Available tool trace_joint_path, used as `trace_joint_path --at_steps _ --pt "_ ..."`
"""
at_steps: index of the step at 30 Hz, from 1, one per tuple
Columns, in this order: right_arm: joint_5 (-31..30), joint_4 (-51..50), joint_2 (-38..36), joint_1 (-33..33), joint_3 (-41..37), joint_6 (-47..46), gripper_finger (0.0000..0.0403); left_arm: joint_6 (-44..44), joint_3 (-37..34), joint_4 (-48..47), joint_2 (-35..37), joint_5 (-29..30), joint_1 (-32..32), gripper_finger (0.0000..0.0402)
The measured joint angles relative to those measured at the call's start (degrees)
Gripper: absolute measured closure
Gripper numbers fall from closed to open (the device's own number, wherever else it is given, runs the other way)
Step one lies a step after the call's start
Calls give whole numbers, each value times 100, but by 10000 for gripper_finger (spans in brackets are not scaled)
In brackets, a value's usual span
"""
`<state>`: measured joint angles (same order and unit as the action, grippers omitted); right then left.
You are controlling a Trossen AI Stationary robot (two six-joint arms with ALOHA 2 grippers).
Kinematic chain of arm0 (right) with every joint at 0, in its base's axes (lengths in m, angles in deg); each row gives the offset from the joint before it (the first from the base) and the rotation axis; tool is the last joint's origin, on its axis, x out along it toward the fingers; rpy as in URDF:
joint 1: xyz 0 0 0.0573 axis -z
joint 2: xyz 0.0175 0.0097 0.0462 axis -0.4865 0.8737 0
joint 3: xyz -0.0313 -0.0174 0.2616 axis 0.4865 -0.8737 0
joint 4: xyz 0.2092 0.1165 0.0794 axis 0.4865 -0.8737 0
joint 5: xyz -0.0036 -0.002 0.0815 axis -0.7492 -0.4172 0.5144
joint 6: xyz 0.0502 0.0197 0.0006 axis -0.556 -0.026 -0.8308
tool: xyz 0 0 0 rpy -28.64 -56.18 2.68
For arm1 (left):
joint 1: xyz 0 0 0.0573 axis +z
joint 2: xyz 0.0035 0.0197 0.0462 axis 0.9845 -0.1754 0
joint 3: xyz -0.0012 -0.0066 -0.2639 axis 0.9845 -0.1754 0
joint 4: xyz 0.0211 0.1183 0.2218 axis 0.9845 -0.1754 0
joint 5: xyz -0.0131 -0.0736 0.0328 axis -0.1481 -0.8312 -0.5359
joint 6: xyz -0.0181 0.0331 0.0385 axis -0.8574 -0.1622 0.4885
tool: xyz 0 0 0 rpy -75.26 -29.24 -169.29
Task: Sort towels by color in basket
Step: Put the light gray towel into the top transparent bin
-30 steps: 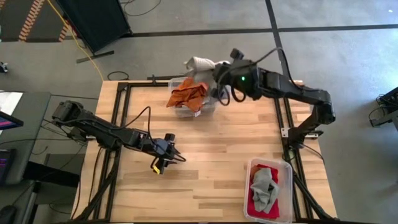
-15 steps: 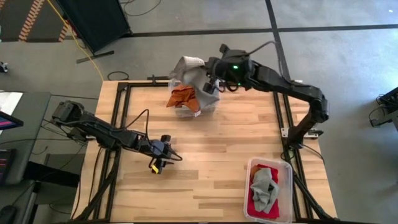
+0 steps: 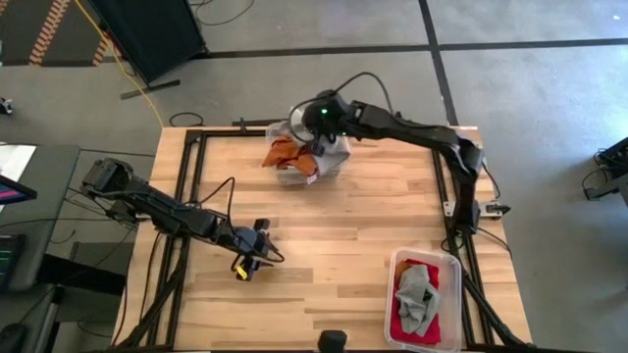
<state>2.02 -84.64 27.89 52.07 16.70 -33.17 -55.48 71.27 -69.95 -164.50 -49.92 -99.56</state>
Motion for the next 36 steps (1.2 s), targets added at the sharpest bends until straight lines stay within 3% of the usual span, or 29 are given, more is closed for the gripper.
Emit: trace_joint_path --at_steps 8,17,27,36 --pt "812 -437 886 114 11 -263 365 257 122 12 2 12 -23 198" --pt "1082 -573 1250 146 38 -333 361 259 122 -13 2 43 2 198" --pt "1116 -879 755 91 -9 -631 325 256 122 -9 2 52 35 198" --pt "1113 -1024 -63 -238 -10 -704 226 169 122 -6 2 50 35 198"
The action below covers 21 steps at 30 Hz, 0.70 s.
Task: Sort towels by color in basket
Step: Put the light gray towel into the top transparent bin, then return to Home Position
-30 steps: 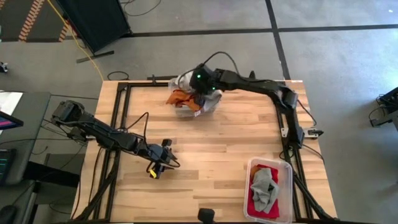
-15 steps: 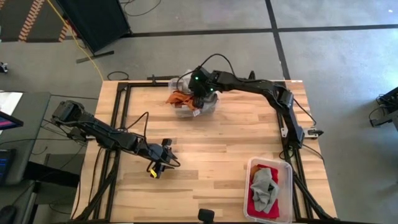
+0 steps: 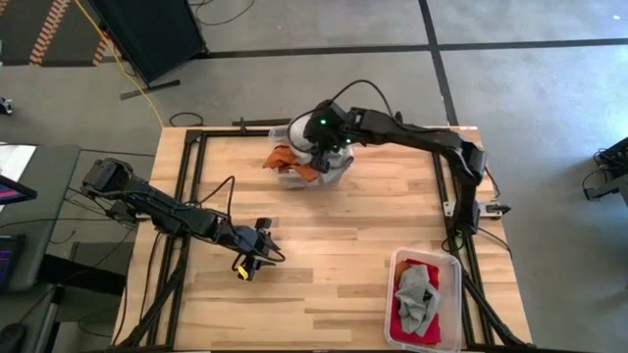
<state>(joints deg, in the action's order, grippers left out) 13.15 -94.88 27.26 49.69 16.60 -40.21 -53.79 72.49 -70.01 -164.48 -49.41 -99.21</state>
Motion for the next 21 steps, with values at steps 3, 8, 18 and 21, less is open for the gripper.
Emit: trace_joint_path --at_steps 3,8,18,21 --pt "-59 -125 -279 -120 1 -35 200 -20 0 0 0 0 0 198" --pt "-219 -566 -773 -326 2 -101 185 -41 0 0 0 0 0 198" --pt "-401 -1906 -1960 -1118 6 -432 184 169 0 -98 385 298 0 198" --pt "-615 -2362 -2370 -1447 6 -667 184 306 0 -145 875 585 0 198"
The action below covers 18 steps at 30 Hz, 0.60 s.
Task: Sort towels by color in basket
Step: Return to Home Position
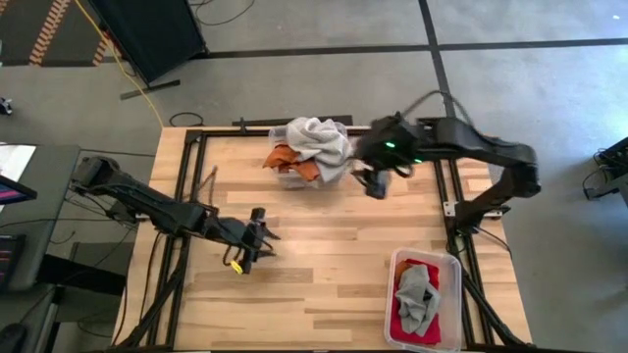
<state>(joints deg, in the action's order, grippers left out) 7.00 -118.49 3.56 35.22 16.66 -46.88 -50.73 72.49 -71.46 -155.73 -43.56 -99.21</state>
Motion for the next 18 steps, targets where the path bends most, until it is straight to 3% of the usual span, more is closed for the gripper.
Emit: trace_joint_path --at_steps 5,10,18 --pt "-451 -527 -686 -699 2 -527 184 262 0 -215 995 309 4 198" --pt "-1283 -777 -1191 -1690 7 -1039 184 305 0 -647 1848 629 4 198" --pt "-2657 -1092 -1581 -3346 -267 -1837 184 207 -11 -1290 2664 890 7 198"
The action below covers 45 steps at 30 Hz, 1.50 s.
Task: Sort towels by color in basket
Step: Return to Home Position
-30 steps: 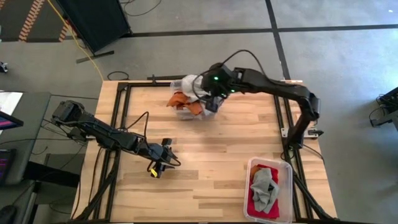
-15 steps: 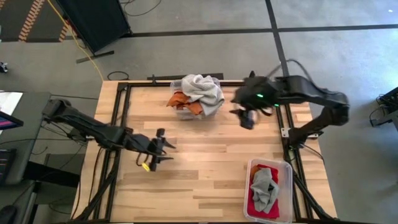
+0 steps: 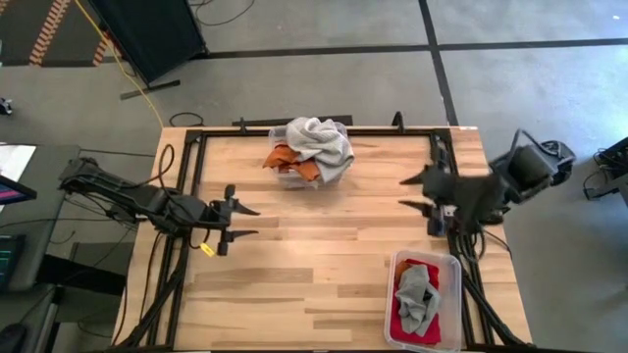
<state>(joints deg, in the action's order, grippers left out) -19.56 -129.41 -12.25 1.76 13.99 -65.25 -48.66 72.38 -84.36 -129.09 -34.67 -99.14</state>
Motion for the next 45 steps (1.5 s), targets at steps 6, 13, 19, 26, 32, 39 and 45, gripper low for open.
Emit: trace_joint_path --at_steps 6,13,19,26,32,39,45 --pt "-760 62 -584 -856 -1284 -898 189 48 -213 41 312 222 0 198" --pt "-1631 1225 -1747 -1585 -3335 -1485 203 -82 -959 663 927 360 146 198" --pt "-1786 2592 -2889 -1575 -5011 -1368 213 -145 -1640 1452 1435 352 173 198" --pt "-1742 4015 -4153 -1273 -6488 -603 214 -154 -2031 1830 1558 328 175 198" --pt "-1573 5027 -5330 -1007 -7441 221 214 -221 -2206 2045 1556 164 177 198" --pt "-1382 5839 -6714 -704 -8420 986 214 -250 -2879 3034 1563 49 456 198" --pt "-1248 6002 -6971 -415 -8875 926 214 -668 -3091 3002 1548 -534 788 198"
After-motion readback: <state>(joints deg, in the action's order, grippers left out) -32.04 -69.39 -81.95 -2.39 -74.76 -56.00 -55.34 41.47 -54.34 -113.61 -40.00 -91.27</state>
